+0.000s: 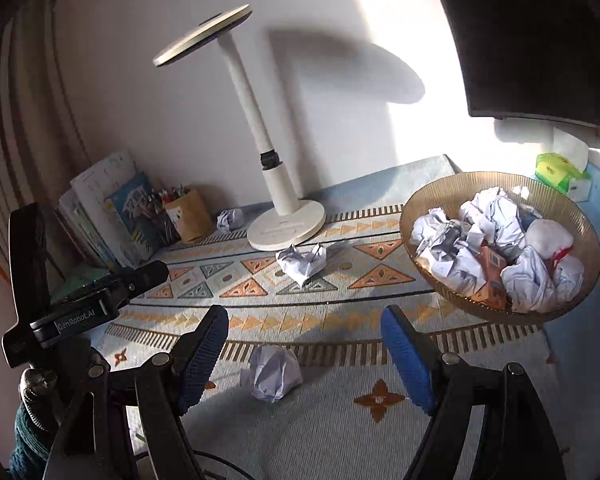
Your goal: Organize objects
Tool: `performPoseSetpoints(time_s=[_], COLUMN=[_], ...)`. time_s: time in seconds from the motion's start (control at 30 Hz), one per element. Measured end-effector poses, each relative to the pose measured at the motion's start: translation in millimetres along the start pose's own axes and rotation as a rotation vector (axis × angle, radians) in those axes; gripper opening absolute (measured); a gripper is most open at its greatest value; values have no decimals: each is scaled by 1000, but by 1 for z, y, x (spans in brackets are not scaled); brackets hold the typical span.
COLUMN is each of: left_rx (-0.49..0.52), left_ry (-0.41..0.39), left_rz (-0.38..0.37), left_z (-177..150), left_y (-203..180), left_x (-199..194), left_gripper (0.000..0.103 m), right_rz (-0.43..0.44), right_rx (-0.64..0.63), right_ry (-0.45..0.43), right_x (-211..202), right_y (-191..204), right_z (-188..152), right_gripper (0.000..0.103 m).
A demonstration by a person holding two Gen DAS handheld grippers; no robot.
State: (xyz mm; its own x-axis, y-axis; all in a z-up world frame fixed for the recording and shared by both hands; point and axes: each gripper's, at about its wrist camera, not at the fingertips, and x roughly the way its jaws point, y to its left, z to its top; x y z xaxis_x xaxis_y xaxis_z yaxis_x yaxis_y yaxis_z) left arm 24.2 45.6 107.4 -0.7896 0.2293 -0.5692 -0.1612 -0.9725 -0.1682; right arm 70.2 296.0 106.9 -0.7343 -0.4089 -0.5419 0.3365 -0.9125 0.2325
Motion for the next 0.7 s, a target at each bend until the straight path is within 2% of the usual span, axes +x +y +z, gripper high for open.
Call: performPoseSetpoints(time_s=[0.1, 0.23, 0.3, 0.37, 0.5, 0.7], left_rx=[-42, -69, -83, -88, -96, -90], left_ry=[61, 55, 82, 58, 60, 60], left_rz=[48, 90, 90, 97, 134, 186], left_z=[-30, -49, -50, -51, -52, -53], left_y=[25, 39, 42, 43, 42, 41], left_x=[20, 37, 43, 40, 42, 44], left_gripper=[98, 98, 97, 98, 98, 99], right_rz=[-21, -29, -9, -2, 23, 11], right_rx=[-72, -73, -24, 35, 83, 55], right_ry=[-9, 10, 24, 71, 68, 84], right_x=[20, 43, 51, 61, 62, 65], right_y=[16, 12, 0, -12, -23, -17], right_z=[-15, -19, -26, -30, -26, -26], right_gripper=[77, 83, 87, 89, 89, 89])
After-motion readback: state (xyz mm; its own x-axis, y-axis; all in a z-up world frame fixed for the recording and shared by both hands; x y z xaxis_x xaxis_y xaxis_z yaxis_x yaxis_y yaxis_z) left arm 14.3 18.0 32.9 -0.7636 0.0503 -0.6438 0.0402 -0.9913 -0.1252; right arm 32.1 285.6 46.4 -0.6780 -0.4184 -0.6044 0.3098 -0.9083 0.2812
